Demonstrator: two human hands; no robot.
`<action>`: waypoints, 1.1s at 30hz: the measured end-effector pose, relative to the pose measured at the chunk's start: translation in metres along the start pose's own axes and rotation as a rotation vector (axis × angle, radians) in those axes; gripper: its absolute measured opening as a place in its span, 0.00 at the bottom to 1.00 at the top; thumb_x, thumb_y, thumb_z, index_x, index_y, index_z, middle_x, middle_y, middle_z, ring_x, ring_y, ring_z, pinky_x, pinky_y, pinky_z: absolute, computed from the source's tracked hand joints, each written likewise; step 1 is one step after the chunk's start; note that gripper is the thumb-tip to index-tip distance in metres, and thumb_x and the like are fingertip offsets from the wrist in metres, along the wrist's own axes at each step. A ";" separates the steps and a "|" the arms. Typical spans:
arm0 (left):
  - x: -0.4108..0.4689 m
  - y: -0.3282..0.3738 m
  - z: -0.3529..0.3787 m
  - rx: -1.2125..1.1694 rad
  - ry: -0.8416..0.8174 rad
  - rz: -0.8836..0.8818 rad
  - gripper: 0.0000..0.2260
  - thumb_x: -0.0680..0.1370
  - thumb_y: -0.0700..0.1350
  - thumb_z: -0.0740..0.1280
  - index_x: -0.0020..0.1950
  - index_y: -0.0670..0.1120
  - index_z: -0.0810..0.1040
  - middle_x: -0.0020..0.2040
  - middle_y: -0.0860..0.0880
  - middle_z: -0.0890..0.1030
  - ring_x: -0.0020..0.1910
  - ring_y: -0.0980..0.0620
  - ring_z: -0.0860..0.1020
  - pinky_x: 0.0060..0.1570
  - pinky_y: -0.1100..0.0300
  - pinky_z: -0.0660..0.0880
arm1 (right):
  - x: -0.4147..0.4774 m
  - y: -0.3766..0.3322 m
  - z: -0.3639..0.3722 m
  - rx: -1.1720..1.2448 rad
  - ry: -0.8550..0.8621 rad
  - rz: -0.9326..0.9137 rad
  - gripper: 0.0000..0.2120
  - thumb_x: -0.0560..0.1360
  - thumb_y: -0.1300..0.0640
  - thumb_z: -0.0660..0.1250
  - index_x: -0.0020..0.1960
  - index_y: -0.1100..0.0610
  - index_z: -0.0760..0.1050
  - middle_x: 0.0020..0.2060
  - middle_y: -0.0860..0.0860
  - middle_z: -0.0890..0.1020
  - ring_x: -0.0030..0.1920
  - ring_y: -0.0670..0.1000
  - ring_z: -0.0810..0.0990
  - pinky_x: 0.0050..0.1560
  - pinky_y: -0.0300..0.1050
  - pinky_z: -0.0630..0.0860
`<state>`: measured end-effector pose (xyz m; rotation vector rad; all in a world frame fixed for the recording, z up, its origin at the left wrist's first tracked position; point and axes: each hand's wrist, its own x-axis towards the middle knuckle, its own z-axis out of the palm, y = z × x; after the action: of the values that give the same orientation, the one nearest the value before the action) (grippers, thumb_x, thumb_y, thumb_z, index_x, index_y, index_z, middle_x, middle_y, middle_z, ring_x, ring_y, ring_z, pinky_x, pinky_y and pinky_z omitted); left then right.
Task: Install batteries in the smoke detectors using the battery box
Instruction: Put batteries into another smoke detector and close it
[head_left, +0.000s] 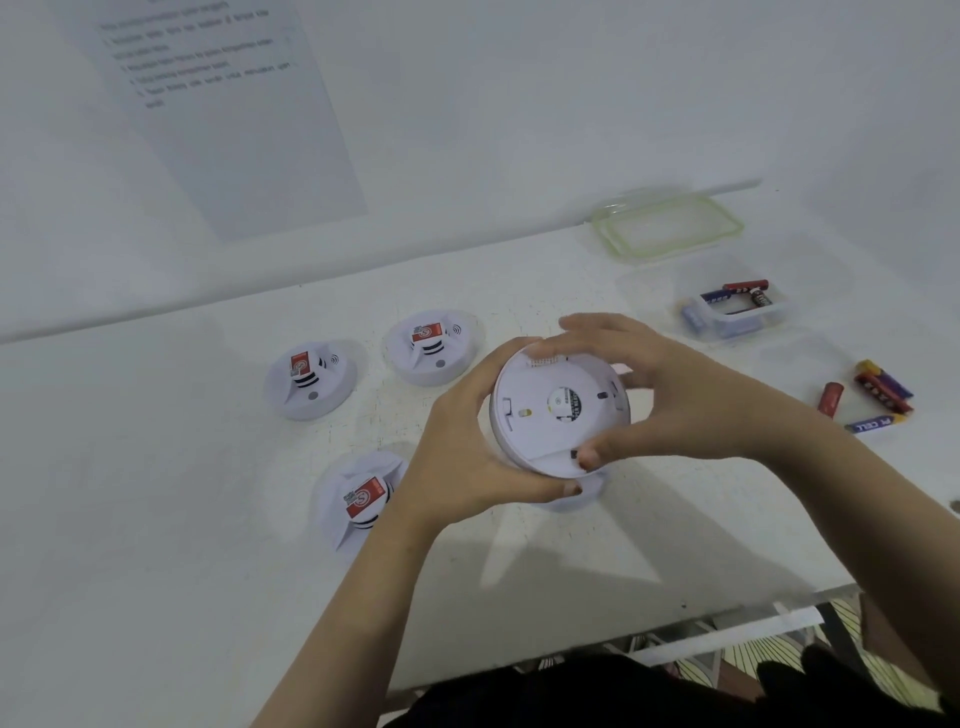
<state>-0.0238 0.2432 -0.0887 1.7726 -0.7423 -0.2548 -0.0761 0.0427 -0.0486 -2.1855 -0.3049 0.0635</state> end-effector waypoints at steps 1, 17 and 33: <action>-0.002 0.000 0.000 0.014 0.003 0.005 0.41 0.58 0.35 0.83 0.67 0.53 0.72 0.59 0.57 0.79 0.61 0.57 0.77 0.54 0.67 0.74 | -0.002 -0.001 0.000 -0.094 0.026 -0.005 0.34 0.62 0.52 0.80 0.62 0.33 0.69 0.68 0.38 0.63 0.69 0.35 0.59 0.59 0.27 0.65; -0.005 0.004 0.016 0.084 -0.080 -0.008 0.39 0.56 0.46 0.81 0.58 0.74 0.69 0.57 0.62 0.79 0.56 0.63 0.78 0.52 0.62 0.78 | -0.018 -0.011 0.005 -0.838 0.002 -0.244 0.32 0.61 0.44 0.68 0.60 0.61 0.74 0.57 0.53 0.75 0.49 0.52 0.77 0.52 0.37 0.67; 0.001 0.000 0.019 0.107 -0.112 -0.029 0.39 0.56 0.42 0.83 0.65 0.53 0.74 0.56 0.55 0.80 0.58 0.53 0.79 0.55 0.57 0.78 | -0.015 -0.013 -0.013 -0.880 -0.129 -0.125 0.28 0.65 0.43 0.71 0.61 0.53 0.74 0.47 0.48 0.79 0.47 0.52 0.75 0.51 0.43 0.65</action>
<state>-0.0331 0.2273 -0.0947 1.8835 -0.8238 -0.3410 -0.0912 0.0364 -0.0318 -3.0304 -0.6295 -0.0049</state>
